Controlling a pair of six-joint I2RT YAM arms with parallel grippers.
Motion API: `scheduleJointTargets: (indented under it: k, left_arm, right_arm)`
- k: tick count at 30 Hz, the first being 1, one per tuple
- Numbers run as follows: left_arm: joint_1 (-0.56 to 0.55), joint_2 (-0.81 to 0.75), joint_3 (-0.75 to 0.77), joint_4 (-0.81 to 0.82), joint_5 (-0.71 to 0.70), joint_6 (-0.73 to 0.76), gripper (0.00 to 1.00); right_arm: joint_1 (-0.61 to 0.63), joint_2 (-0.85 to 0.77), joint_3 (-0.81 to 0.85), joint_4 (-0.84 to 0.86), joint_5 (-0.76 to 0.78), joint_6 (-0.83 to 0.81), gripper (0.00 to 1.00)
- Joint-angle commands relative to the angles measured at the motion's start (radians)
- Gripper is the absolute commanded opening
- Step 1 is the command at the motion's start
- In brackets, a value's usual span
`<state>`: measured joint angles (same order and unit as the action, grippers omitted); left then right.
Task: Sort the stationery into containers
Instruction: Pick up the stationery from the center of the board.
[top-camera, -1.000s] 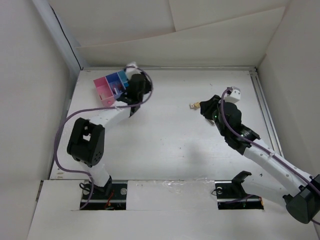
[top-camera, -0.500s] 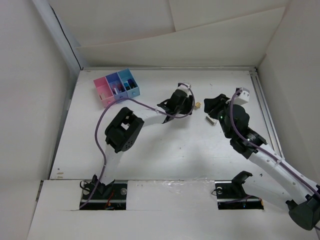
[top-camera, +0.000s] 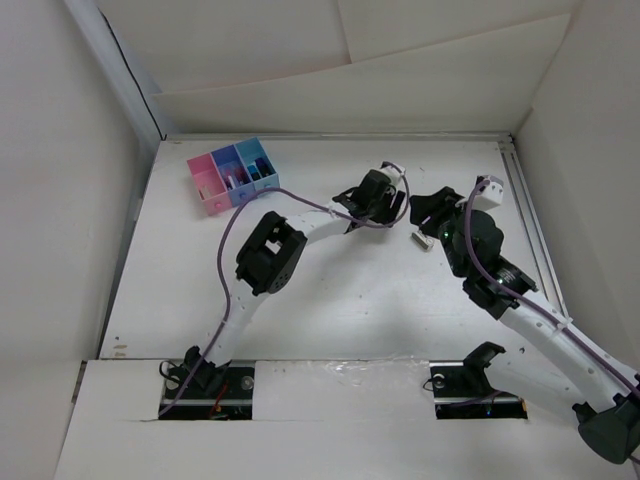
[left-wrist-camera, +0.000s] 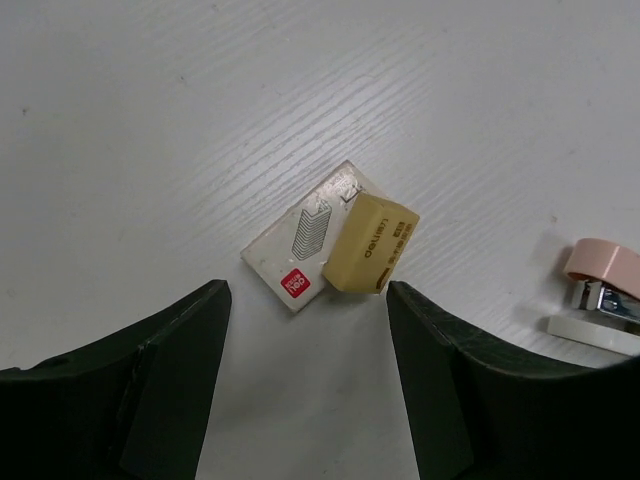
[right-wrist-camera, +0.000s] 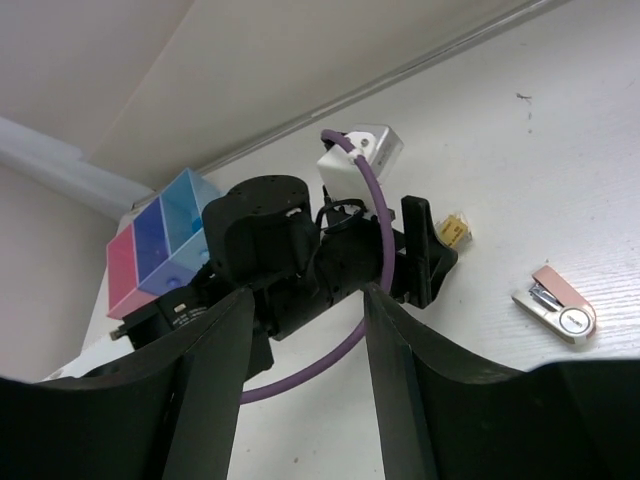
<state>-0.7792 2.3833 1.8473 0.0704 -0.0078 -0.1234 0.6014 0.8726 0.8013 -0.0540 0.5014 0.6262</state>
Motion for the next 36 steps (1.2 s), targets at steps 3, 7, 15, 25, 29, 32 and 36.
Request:
scheduleJointTargets:
  k: [3, 7, 15, 25, 29, 32, 36]
  left_arm:
    - [-0.006, 0.039, 0.107, -0.075, -0.009, 0.111, 0.62]
    - [-0.006, 0.063, 0.158, -0.1, 0.012, 0.145, 0.65]
    - [-0.006, 0.137, 0.266, -0.176, 0.023, 0.189, 0.66]
    - [-0.006, 0.137, 0.28, -0.187, 0.023, 0.189, 0.31]
    - [-0.006, 0.082, 0.176, -0.111, 0.023, 0.159, 0.17]
    - [-0.006, 0.002, 0.038, -0.043, 0.032, 0.125, 0.12]
    - [-0.006, -0.113, -0.143, 0.077, -0.006, 0.065, 0.07]
  right_arm:
    - [-0.008, 0.003, -0.011, 0.019, 0.008, 0.004, 0.54]
    - [-0.008, 0.003, -0.011, 0.019, -0.001, 0.004, 0.54]
    - [-0.008, 0.012, -0.002, 0.019, -0.011, 0.004, 0.54]
    - [-0.008, 0.012, -0.002, 0.019, -0.02, 0.004, 0.53]
    - [-0.008, 0.012, -0.002, 0.019, -0.02, 0.004, 0.51]
    - [-0.008, 0.012, -0.002, 0.019, -0.02, 0.004, 0.51]
    - [-0.008, 0.012, -0.002, 0.019, -0.02, 0.004, 0.51]
